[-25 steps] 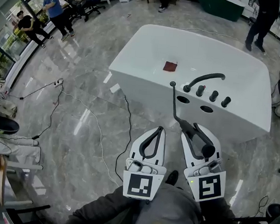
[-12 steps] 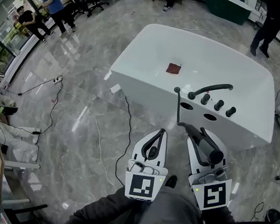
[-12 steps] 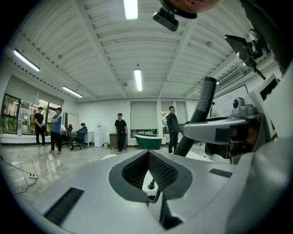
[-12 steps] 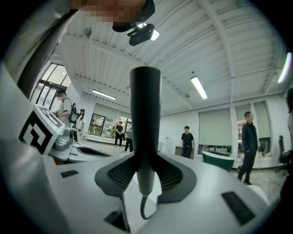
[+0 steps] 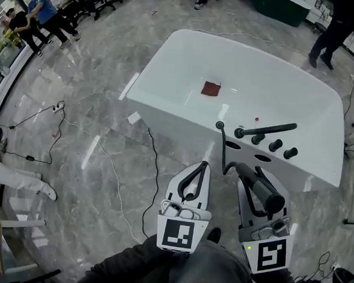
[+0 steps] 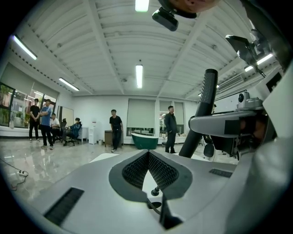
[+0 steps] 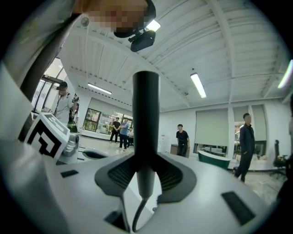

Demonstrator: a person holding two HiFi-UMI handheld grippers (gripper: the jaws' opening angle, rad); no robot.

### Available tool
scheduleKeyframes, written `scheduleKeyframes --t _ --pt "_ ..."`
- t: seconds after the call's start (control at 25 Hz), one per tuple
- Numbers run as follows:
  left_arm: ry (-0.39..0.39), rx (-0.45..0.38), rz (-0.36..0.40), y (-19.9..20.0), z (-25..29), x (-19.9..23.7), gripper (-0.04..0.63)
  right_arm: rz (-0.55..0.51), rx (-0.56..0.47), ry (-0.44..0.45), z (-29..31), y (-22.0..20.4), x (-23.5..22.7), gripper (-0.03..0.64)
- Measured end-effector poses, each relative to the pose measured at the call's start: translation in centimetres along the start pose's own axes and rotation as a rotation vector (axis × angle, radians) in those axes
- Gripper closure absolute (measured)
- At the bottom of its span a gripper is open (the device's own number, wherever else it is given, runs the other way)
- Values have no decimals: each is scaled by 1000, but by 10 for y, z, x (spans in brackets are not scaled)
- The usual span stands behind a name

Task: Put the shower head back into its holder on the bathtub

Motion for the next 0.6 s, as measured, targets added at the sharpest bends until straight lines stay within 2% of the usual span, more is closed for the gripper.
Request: scheduleKeyframes --t 0.2,0.36,0.6 --pt "-27 -8 -10 6 29 22 592 -6 13 -28 32 5 -9 474" --pt "-58 -20 -16 11 48 39 592 -23 -23 -36 58 16 -10 474" --pt "-105 -28 -34 15 67 50 592 -16 30 -84 77 15 -17 474"
Point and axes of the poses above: the fingertips, and each gripper's own axes: z forward along the fingers, x to its left, y out of its top, the point moved 5 cm from there along -z, backward along the fingers, and after that the axes turned 6 degrees about y, right-handed, at the moved point
